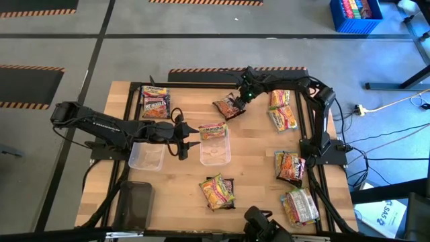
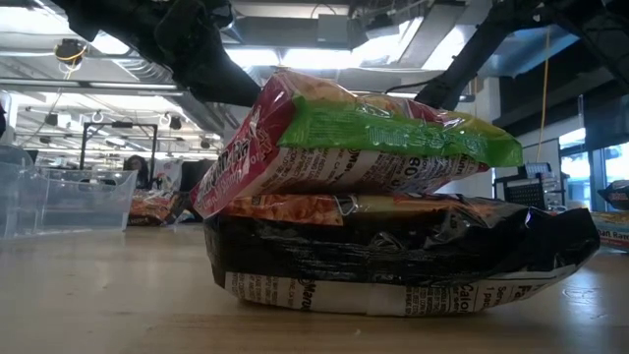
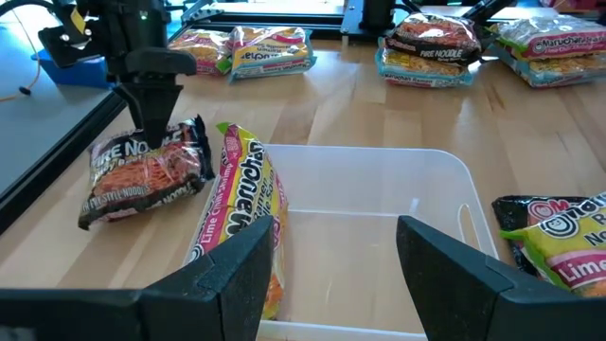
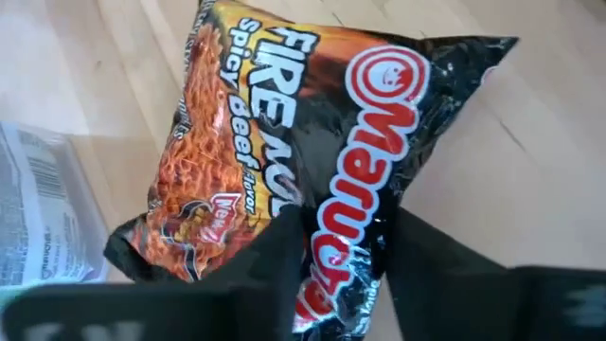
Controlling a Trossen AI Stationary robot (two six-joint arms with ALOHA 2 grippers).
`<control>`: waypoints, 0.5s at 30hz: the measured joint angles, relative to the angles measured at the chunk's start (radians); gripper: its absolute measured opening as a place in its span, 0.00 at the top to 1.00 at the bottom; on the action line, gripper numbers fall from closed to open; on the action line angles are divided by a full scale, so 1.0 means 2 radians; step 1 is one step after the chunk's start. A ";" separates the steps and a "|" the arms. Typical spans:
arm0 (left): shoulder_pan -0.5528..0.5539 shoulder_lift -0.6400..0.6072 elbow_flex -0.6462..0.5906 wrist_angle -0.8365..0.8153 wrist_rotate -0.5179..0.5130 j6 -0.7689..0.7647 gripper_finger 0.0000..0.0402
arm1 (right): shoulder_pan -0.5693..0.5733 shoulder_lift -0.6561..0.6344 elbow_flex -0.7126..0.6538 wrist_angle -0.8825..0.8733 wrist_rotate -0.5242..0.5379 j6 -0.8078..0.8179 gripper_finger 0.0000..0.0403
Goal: Sort Maruchan noodles
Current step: Put the black noodle pack into the left transparent bin
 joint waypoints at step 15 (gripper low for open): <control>0.000 0.000 0.000 0.000 0.000 0.000 0.46 | 0.001 -0.051 -0.002 -0.019 0.058 -0.051 0.99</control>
